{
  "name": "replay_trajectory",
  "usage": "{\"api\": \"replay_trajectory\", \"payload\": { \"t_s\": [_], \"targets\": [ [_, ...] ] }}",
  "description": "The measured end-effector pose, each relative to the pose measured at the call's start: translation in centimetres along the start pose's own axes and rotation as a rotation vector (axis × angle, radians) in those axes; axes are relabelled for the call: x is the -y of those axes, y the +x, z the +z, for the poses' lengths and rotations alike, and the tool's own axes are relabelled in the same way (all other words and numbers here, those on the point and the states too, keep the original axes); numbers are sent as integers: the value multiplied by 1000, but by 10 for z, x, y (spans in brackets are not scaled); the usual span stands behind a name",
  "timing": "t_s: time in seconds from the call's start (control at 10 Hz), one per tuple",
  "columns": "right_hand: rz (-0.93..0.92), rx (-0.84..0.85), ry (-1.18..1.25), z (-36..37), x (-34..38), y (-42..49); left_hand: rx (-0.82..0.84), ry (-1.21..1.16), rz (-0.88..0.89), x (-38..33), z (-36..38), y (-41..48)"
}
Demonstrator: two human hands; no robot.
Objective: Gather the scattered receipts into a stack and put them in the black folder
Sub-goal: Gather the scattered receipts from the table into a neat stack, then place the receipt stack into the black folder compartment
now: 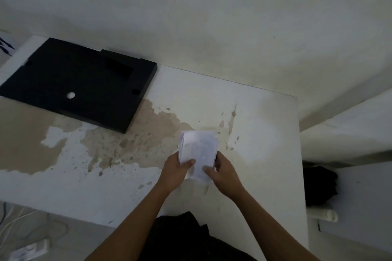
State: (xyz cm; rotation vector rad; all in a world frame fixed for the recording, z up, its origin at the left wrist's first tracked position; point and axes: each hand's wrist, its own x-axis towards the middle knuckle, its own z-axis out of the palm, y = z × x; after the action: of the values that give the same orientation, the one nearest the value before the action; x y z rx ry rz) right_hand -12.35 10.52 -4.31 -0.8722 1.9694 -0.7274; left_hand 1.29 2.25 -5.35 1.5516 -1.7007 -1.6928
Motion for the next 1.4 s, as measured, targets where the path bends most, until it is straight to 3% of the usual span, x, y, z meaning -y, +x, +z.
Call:
{"api": "replay_trajectory", "payload": {
  "t_s": [0.1,0.2,0.3,0.4,0.5,0.7,0.8,0.9,1.0,1.1,1.2,1.4],
  "targets": [
    [-152,-146,60,-13,1,-5,44,91,-7,-2,-2,-6],
    [-192,-229,20,-10,-4,2,-469,426,-538,44,14,44],
    [-122,-191,88,-8,-14,10,-361,470,-405,49,17,41],
    [-110,-116,34,-12,-12,12,-61,25,26,-14,0,-5],
    [-209,-121,51,-13,-11,13,-71,52,116,-21,0,-2],
    [-224,-180,-4,-9,-17,7,-64,73,144,-25,3,-4],
    [-87,-42,-94,-4,-26,0,74,168,35,-16,9,-5],
    [-10,-41,-48,-8,-13,-4,172,126,-139,-12,9,12],
    [73,-76,94,-13,9,-9,161,71,-132,-22,-4,9],
    [124,5,277,-6,41,-16,132,-18,-135,-30,-22,0],
    [100,38,249,20,69,-10,65,-57,-126,-33,-50,-1],
    [123,190,416,83,145,14,21,-126,-145,-19,-166,6]
  ]
}}
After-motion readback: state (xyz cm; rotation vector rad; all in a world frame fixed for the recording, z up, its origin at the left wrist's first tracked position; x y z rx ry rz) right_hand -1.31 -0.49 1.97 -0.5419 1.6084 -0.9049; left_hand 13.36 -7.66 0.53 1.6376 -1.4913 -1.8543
